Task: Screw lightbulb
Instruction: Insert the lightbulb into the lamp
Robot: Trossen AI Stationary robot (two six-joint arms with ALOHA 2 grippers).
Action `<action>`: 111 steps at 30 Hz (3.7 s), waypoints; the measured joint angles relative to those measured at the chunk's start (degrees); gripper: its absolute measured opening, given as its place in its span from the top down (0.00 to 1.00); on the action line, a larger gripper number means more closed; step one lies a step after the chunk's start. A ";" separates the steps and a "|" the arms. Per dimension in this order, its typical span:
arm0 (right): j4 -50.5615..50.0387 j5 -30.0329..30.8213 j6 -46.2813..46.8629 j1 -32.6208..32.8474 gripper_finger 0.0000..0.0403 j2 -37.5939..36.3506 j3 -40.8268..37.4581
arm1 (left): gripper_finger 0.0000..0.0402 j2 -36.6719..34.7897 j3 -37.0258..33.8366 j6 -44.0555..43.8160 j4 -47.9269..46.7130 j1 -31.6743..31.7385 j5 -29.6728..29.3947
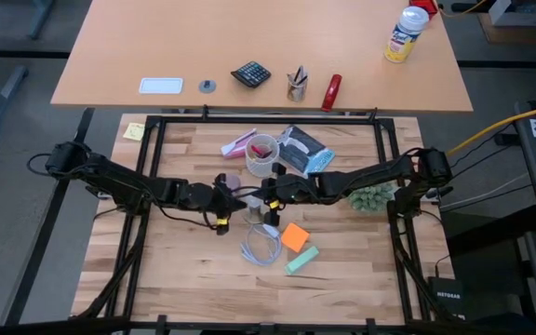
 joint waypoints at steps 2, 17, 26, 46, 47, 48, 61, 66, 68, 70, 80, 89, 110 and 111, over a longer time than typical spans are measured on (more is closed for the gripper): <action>0.02 -0.62 0.00 -0.04 0.98 0.00 0.00 | 0.99 -0.02 0.00 -0.05 -0.05 0.00 -1.74; -0.20 -2.39 1.46 -0.04 0.98 0.00 0.00 | 1.00 -0.07 0.00 -1.30 -0.20 0.02 -8.62; -0.07 -2.80 1.49 0.02 0.98 0.02 0.00 | 1.00 -0.11 0.00 -1.03 0.21 0.11 -15.52; -0.07 1.15 1.51 0.02 0.98 0.07 -0.02 | 1.00 0.54 0.02 -2.91 0.85 -3.50 -2.90; -0.06 1.15 1.51 0.00 0.98 0.07 -0.02 | 1.00 1.47 0.02 -3.07 1.40 -3.48 -2.90; -0.07 1.15 1.51 0.01 0.98 0.07 -0.02 | 1.00 2.38 0.02 -3.09 2.35 -3.48 -2.92; -0.15 0.23 1.51 -0.04 0.98 0.07 -0.02 | 1.00 5.09 0.02 -2.52 6.01 -3.50 -10.52; -0.25 0.42 1.51 -0.09 0.98 0.04 -0.02 | 1.00 5.09 0.02 -3.21 5.81 -3.50 -13.49; -0.31 0.47 1.50 -0.09 0.98 0.04 -0.02 | 1.00 5.09 0.02 -3.57 5.59 -3.50 -14.58; -0.33 0.49 1.51 -0.06 0.98 0.04 -0.02 | 1.00 5.09 0.02 -4.41 5.16 -3.50 -15.66; -0.33 0.17 2.93 -0.04 0.98 0.04 -0.02 | 1.00 5.13 0.02 -4.30 4.74 -2.53 -21.73; -0.37 0.59 2.97 0.02 0.98 0.04 -0.02 | 1.00 3.97 0.02 -0.25 4.64 -0.88 -22.03; -0.39 1.76 2.98 0.00 0.98 0.04 -0.02 | 1.00 3.18 0.04 -2.81 8.58 -7.17 -11.66; -0.37 1.76 2.97 0.00 0.98 0.04 -0.02 | 1.00 3.85 0.04 -2.56 9.05 -7.11 -11.66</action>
